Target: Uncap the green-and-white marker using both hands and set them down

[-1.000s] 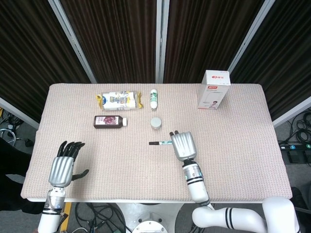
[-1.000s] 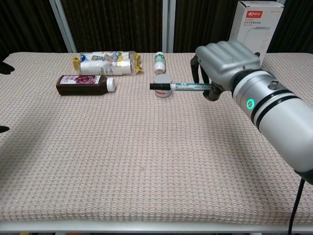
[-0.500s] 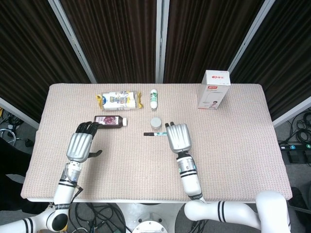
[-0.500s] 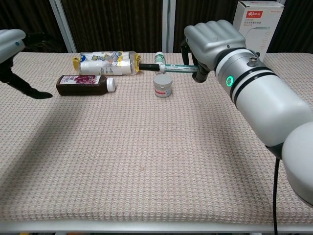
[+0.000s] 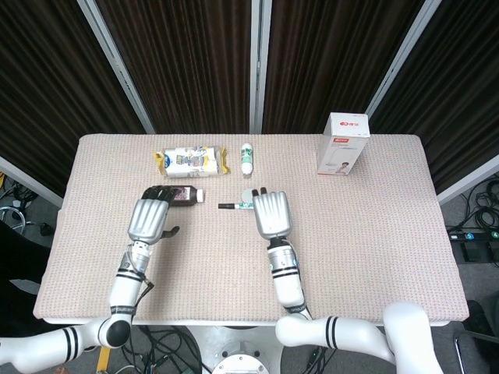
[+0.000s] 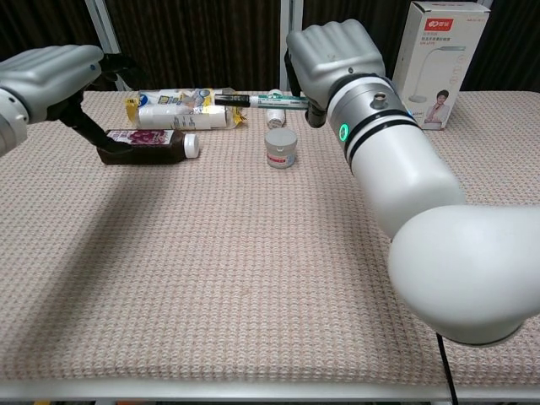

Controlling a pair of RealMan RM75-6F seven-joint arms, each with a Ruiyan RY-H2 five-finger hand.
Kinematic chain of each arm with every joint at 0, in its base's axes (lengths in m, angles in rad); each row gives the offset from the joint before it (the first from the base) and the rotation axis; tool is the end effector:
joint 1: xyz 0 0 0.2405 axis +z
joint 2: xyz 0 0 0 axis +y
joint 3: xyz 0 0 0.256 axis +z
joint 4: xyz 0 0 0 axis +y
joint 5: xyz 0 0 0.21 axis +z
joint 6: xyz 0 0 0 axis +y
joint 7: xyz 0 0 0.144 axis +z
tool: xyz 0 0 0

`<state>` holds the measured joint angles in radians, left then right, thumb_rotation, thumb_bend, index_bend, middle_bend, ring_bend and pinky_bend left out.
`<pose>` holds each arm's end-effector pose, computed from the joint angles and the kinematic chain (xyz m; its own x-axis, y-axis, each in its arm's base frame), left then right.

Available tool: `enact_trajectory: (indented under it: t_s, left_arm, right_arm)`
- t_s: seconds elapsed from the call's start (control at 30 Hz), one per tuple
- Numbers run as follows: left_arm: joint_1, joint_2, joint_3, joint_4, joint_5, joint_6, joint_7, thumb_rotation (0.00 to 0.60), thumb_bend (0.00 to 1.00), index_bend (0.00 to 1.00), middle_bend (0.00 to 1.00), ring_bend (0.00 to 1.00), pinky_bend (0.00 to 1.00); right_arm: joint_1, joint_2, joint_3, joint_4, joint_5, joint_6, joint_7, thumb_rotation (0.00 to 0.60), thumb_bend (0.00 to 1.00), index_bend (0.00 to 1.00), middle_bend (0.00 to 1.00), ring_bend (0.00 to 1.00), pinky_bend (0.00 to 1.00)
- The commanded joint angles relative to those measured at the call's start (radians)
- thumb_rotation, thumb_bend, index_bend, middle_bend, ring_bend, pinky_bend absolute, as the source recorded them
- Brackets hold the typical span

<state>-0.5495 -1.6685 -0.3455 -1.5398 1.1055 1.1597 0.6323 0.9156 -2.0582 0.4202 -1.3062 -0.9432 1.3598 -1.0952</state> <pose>-0.1521 0.3288 0.0000 0.4155 0.0671 0.9071 0.9018 -0.1606 -0.4012 -0.0226 -0.3409 -0.0746 0.6210 0.0827 0.7795 -0.7621 -0.1689 0.6250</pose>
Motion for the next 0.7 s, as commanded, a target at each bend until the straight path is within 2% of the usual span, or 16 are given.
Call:
enact_trajectory:
  t_s: [0.03, 0.23, 0.57, 0.7]
  left_arm:
    - [-0.038, -0.03, -0.017, 0.034, -0.017, 0.031, 0.051, 0.6, 0.17, 0.26, 0.25, 0.21, 0.24]
    - [-0.08, -0.082, -0.025, 0.096, -0.008, 0.082, 0.065, 0.6, 0.19, 0.31, 0.31, 0.27, 0.3]
    - [-0.129, -0.119, -0.015, 0.134, -0.06, 0.054, 0.067, 0.6, 0.19, 0.38, 0.37, 0.33, 0.35]
    - [-0.155, -0.126, -0.022, 0.14, -0.101, 0.038, 0.104, 0.6, 0.19, 0.39, 0.39, 0.34, 0.36]
  right_arm:
    - [0.035, -0.043, 0.022, 0.065, -0.004, -0.011, 0.025, 0.6, 0.29, 0.66, 0.67, 0.73, 0.86]
    - [0.082, -0.095, 0.05, 0.16, -0.006, -0.038, 0.06, 0.6, 0.29, 0.66, 0.67, 0.73, 0.86]
    - [0.14, -0.171, 0.088, 0.294, -0.006, -0.058, 0.111, 0.6, 0.29, 0.66, 0.67, 0.73, 0.86]
    - [0.16, -0.194, 0.098, 0.341, -0.007, -0.067, 0.12, 0.6, 0.29, 0.66, 0.67, 0.73, 0.86]
